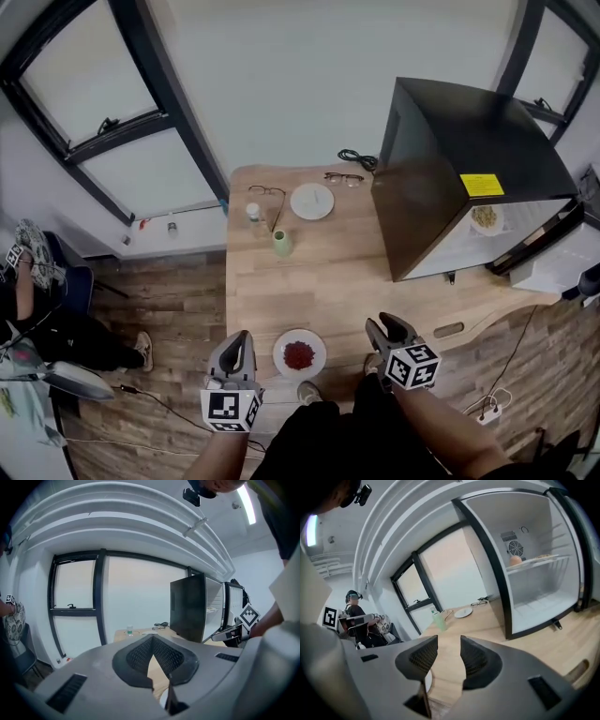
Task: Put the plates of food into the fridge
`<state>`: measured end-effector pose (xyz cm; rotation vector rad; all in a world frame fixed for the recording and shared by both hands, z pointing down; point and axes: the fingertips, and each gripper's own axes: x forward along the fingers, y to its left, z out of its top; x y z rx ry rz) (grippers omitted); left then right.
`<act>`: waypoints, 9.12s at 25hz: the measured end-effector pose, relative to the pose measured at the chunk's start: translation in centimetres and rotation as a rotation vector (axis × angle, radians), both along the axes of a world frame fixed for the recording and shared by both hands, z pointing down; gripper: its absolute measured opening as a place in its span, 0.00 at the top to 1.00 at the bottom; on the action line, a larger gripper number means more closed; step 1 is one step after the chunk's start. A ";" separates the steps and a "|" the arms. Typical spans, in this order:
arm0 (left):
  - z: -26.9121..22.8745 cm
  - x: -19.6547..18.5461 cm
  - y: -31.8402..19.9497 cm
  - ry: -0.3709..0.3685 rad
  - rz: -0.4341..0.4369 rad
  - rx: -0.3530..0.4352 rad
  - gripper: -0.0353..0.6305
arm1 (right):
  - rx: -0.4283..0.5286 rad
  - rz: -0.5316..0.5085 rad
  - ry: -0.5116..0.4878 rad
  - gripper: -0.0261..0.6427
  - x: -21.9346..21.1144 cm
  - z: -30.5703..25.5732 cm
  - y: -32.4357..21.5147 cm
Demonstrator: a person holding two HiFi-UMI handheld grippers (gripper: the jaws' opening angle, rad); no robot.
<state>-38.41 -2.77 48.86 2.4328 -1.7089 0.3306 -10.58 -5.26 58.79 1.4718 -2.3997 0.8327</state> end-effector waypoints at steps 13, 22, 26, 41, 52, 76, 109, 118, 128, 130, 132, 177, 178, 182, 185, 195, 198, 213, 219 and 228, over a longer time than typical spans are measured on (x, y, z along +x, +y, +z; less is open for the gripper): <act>2.5 -5.7 2.6 -0.020 0.021 -0.059 0.94 | -0.292 -0.012 -0.184 0.72 -8.2 9.0 7.8; 3.6 -6.2 3.2 -0.046 0.035 -0.081 0.94 | -0.453 0.013 -0.311 0.72 -11.4 14.2 11.5; 3.5 -7.0 3.5 -0.064 0.032 -0.085 0.94 | -0.510 0.036 -0.338 0.72 -12.5 15.8 11.8; 3.1 -8.7 5.3 -0.085 0.006 -0.089 0.94 | -0.581 0.144 -0.604 0.89 -14.2 16.5 10.7; 2.9 -7.5 4.4 -0.044 0.006 -0.069 0.94 | -0.516 0.103 -0.635 0.92 -13.1 13.0 9.5; -1.0 4.6 -1.7 -0.023 0.118 0.015 0.94 | -0.387 0.231 -0.734 0.92 0.9 6.1 4.5; -3.7 22.5 -10.5 -0.043 0.292 0.066 0.94 | -0.294 0.470 -0.816 0.92 20.9 5.7 1.2; -4.4 24.3 -12.1 -0.064 0.268 0.072 0.94 | -0.277 0.450 -0.816 0.92 23.3 5.3 -1.9; -4.3 24.4 -12.4 -0.081 0.191 0.068 0.94 | -0.302 0.417 -0.809 0.92 24.9 6.2 -5.6; -4.0 24.0 -12.1 -0.089 0.170 0.063 0.94 | -0.304 0.409 -0.804 0.92 25.2 6.4 -6.4; -3.8 23.5 -11.9 -0.095 0.148 0.056 0.94 | -0.306 0.401 -0.800 0.92 25.5 6.6 -7.4; -2.9 19.6 -9.6 -0.128 -0.006 -0.011 0.94 | -0.323 0.380 -0.130 0.72 26.7 9.3 -17.7; -3.0 19.6 -9.7 -0.131 -0.002 -0.009 0.94 | -0.321 0.378 -0.100 0.69 26.9 9.3 -17.7; -3.2 19.5 -9.8 -0.133 0.009 -0.002 0.94 | -0.308 0.410 -0.070 0.63 27.9 9.0 -17.5; -3.3 19.6 -10.1 -0.130 0.018 0.003 0.94 | -0.281 0.427 -0.078 0.63 28.5 8.4 -17.0; -2.4 23.1 -11.6 -0.078 0.089 0.013 0.94 | -0.059 0.300 0.023 0.64 29.7 3.4 -14.5; -2.3 24.6 -11.9 -0.059 0.117 0.020 0.94 | 0.002 0.255 0.016 0.70 29.9 1.1 -13.6; -2.1 31.0 -12.8 -0.027 0.252 0.030 0.94 | 0.230 0.116 0.064 0.92 33.3 -6.4 -8.3; -2.0 31.4 -12.9 -0.019 0.260 0.028 0.94 | 0.217 0.151 0.048 0.93 34.6 -5.7 -7.1; -1.7 31.4 -13.2 -0.008 0.251 0.023 0.94 | 0.239 0.201 0.064 0.93 35.4 -6.2 -7.6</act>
